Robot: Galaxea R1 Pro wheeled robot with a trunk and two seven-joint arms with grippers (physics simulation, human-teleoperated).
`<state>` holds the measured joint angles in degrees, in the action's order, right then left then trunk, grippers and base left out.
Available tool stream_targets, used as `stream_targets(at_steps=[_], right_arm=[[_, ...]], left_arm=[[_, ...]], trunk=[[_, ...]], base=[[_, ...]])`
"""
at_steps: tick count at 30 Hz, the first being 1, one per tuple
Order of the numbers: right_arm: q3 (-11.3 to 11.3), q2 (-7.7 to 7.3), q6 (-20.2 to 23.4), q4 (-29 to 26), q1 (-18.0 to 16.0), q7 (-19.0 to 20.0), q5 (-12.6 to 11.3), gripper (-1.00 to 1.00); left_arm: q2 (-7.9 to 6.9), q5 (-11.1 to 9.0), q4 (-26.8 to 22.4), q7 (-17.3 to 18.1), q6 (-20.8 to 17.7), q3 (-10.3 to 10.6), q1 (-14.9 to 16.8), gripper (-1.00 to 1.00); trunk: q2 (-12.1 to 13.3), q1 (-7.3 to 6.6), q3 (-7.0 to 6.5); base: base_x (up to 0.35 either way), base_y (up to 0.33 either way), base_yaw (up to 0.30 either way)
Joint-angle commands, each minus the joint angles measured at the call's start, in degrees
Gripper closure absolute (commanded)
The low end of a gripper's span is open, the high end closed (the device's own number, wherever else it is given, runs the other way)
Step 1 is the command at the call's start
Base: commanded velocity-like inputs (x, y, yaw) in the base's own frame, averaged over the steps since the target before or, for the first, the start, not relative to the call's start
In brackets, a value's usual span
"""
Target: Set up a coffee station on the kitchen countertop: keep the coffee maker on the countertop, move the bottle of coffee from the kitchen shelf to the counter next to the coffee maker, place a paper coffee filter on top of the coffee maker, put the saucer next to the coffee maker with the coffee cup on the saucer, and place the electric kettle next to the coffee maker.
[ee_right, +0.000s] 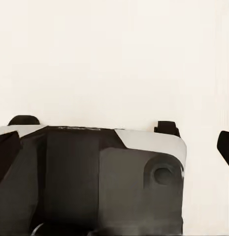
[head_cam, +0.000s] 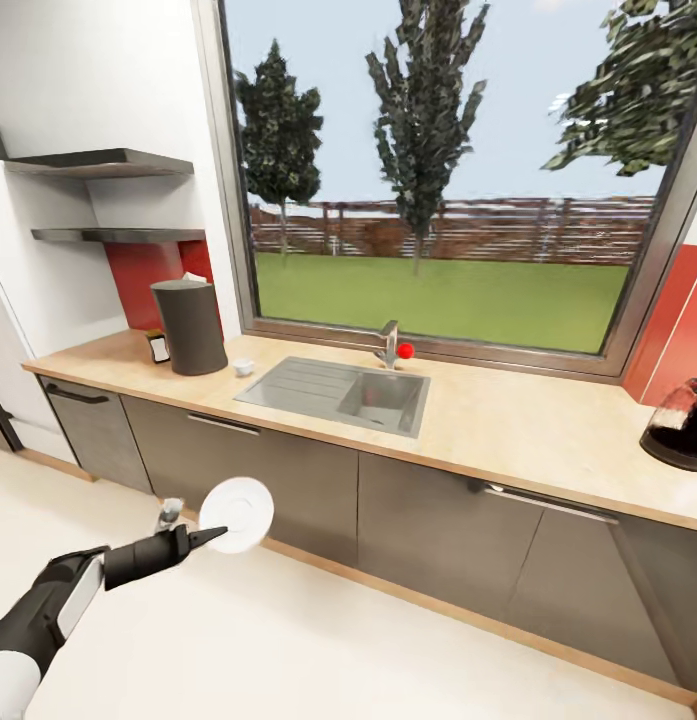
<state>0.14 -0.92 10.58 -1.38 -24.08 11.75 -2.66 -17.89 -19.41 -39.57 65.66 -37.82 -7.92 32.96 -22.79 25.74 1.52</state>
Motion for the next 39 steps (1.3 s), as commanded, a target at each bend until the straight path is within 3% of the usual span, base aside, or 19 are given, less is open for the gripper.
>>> stream_targets(at_steps=[1, 3, 4, 9, 14, 17, 22, 26, 29, 39], right_arm=[[-0.1, 0.01, 0.1, -0.1, 1.2, -0.7, -0.2, -1.0], [-0.1, 0.06, -1.1, 0.0, 4.6, -1.9, 0.0, -1.0], [0.0, 0.22, -3.1, 0.1, 6.9, -2.3, 0.2, -1.0], [0.1, 0.4, -4.4, -0.2, 7.8, -2.5, 0.9, -1.0], [0.0, 2.53, -4.6, -0.4, 7.8, -2.6, 0.7, -1.0], [-0.1, 3.87, -4.7, -0.4, 7.8, -2.8, 0.8, -1.0], [-0.2, 3.81, -4.7, -0.5, 7.8, -2.9, 0.9, -1.0], [0.0, 3.74, -4.6, -0.5, 7.8, -2.9, 1.0, -1.0], [0.0, 3.73, -4.7, -0.5, 7.8, -3.0, 0.9, -1.0], [0.2, 3.79, -4.8, -0.4, 7.8, -2.9, 1.1, -1.0]], left_arm=[[0.05, -0.1, 0.0, -0.3, -1.4, -0.1, 0.7, 1.0], [0.12, 0.0, 0.2, -1.5, -4.2, -0.2, 3.4, 1.0], [0.13, -0.1, 0.3, -3.4, -5.3, -0.3, 6.3, 1.0], [0.14, -1.1, 2.3, -5.8, -9.1, -0.5, 10.2, 1.0], [0.1, -3.5, 3.1, -11.4, -11.2, -0.3, 12.1, 1.0], [0.05, -4.8, 3.1, -12.7, -11.4, -0.2, 12.7, 1.0], [-0.08, -5.4, 2.8, -13.2, -11.4, -0.2, 13.0, 1.0], [0.12, -5.5, 2.4, -16.3, -11.5, -0.3, 14.5, 1.0], [0.2, -5.7, 2.4, -16.7, -11.5, -0.3, 15.1, 1.0], [1.03, -6.8, 2.3, -16.9, -11.4, -0.4, 15.0, 1.0]], trunk=[[-0.1, 0.04, 0.12], [-0.1, 0.04, 0.12], [-0.1, 0.04, 0.12], [-0.1, 0.04, 0.12], [-0.1, 0.04, 0.17], [-0.1, 0.04, 0.3], [-0.1, 0.04, 0.39], [-0.1, 0.04, 0.52], [-0.1, 0.04, 0.71], [-0.1, 0.04, 1.24]], base=[[0.0, 0.0, 0.0], [0.0, 0.0, 0.0], [0.0, 0.0, 0.0], [0.0, 0.0, 0.0], [0.0, 0.0, 0.03], [0.0, 0.0, 0.174], [0.0, 0.0, 0.256], [0.0, 0.0, 0.254], [0.009, 0.0, 0.206], [0.305, 0.026, 0.236]])
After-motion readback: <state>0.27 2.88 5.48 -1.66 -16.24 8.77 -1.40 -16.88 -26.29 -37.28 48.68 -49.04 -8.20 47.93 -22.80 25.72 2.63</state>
